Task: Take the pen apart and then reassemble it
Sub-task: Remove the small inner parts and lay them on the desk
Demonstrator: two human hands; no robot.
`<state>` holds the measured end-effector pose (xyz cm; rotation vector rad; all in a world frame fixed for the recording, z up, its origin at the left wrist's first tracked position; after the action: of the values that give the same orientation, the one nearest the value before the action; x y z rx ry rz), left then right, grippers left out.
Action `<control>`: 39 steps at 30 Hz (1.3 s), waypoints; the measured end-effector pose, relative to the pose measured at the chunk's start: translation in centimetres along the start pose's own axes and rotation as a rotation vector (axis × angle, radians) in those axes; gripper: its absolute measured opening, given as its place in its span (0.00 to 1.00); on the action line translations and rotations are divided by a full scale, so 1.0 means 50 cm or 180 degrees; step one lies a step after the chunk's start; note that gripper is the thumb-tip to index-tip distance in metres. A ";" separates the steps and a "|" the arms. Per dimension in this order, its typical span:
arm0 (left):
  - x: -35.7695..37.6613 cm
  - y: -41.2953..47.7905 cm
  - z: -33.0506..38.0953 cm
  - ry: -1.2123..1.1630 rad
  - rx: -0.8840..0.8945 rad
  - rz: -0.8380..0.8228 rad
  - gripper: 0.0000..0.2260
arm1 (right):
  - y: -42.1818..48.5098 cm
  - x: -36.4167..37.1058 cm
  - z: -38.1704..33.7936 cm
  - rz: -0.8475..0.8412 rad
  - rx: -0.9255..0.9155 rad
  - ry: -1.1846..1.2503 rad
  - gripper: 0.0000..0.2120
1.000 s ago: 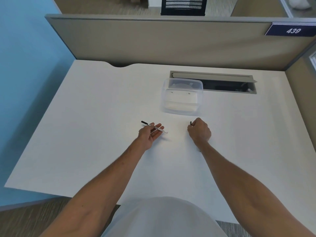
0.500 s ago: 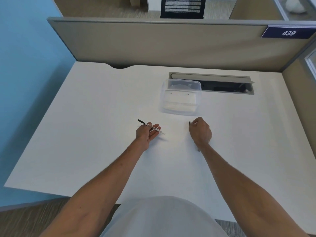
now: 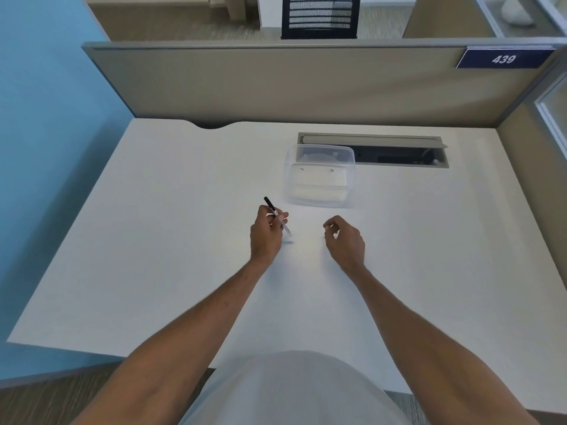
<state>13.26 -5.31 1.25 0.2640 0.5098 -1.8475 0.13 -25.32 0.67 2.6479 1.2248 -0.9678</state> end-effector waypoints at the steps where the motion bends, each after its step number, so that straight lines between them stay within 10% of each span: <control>1: 0.001 -0.002 0.005 0.0077 0.0072 -0.0021 0.07 | -0.002 0.002 0.001 -0.0024 0.0007 0.0002 0.08; 17: 0.005 -0.053 0.010 0.0992 0.0425 -0.0054 0.09 | -0.008 -0.025 0.005 -0.0047 -0.0012 -0.0032 0.08; 39: -0.113 0.028 0.033 -0.0202 0.0118 0.0464 0.12 | -0.020 0.040 -0.019 -0.0486 0.0062 -0.0210 0.11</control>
<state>16.56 -1.69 4.80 0.2599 0.4024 -1.7192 0.88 -23.01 0.47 2.5447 1.4268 -1.0844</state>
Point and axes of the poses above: each hand's wrist, its own y-axis towards the middle knuckle, its own x-axis out of the palm, z = x × y, the point moved 10 cm from there along y, towards the middle knuckle, and after that the axes turned 10 degrees about y, right-handed, at the moved point
